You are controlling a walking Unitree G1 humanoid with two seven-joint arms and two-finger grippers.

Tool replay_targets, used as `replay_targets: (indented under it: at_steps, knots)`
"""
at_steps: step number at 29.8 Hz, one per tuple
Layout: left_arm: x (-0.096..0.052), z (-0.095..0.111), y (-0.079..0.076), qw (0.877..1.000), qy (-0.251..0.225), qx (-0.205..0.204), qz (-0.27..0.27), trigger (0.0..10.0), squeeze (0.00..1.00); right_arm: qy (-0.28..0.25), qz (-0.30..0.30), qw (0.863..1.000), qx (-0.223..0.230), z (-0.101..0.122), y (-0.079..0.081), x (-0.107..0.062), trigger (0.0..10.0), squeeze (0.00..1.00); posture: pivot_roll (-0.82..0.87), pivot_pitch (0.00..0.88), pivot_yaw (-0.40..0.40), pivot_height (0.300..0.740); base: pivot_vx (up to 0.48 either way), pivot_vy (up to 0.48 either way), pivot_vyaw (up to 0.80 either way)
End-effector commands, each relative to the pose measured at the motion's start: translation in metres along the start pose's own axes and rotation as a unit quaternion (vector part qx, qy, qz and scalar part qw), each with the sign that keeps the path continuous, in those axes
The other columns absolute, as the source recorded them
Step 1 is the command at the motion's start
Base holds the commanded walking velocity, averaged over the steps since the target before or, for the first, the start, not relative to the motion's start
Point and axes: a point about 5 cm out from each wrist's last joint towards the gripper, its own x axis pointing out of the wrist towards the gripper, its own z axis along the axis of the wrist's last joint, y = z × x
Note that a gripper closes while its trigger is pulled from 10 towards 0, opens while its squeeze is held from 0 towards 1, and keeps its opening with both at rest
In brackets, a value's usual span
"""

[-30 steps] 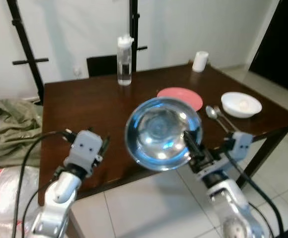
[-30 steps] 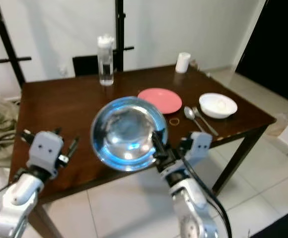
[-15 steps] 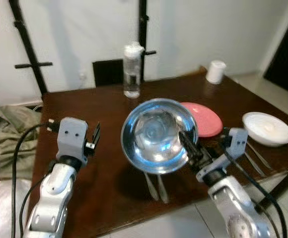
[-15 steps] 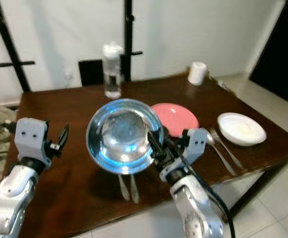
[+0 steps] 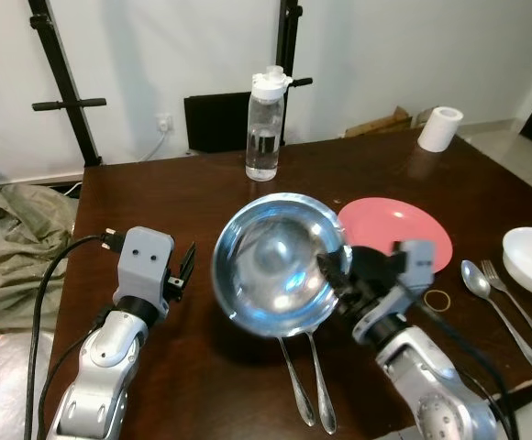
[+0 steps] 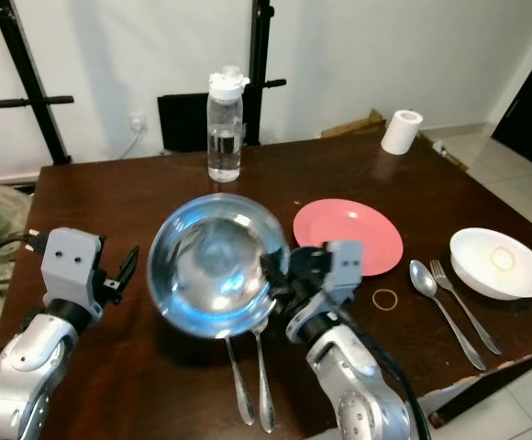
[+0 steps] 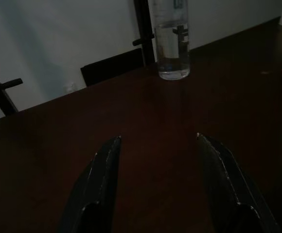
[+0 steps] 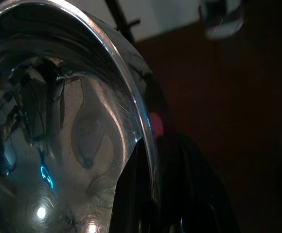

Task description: Setting the table

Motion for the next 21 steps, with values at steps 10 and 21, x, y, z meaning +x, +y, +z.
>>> replay_targets:
  at_steps: [10,21]
  knots:
    - [-0.003,0.041,0.03,0.985,-0.029,0.085,-0.148,10.0,0.0,0.014,-0.018,0.998,0.054,0.018,-0.015,0.047,10.0,0.0,0.19,0.116,0.007,0.74,0.0,0.0,0.0]
    - [-0.036,0.053,0.025,0.959,0.004,0.098,-0.268,10.0,0.0,0.069,-0.066,0.994,0.046,0.034,-0.045,0.08,10.0,0.0,0.24,0.154,-0.019,0.74,0.0,0.0,0.0]
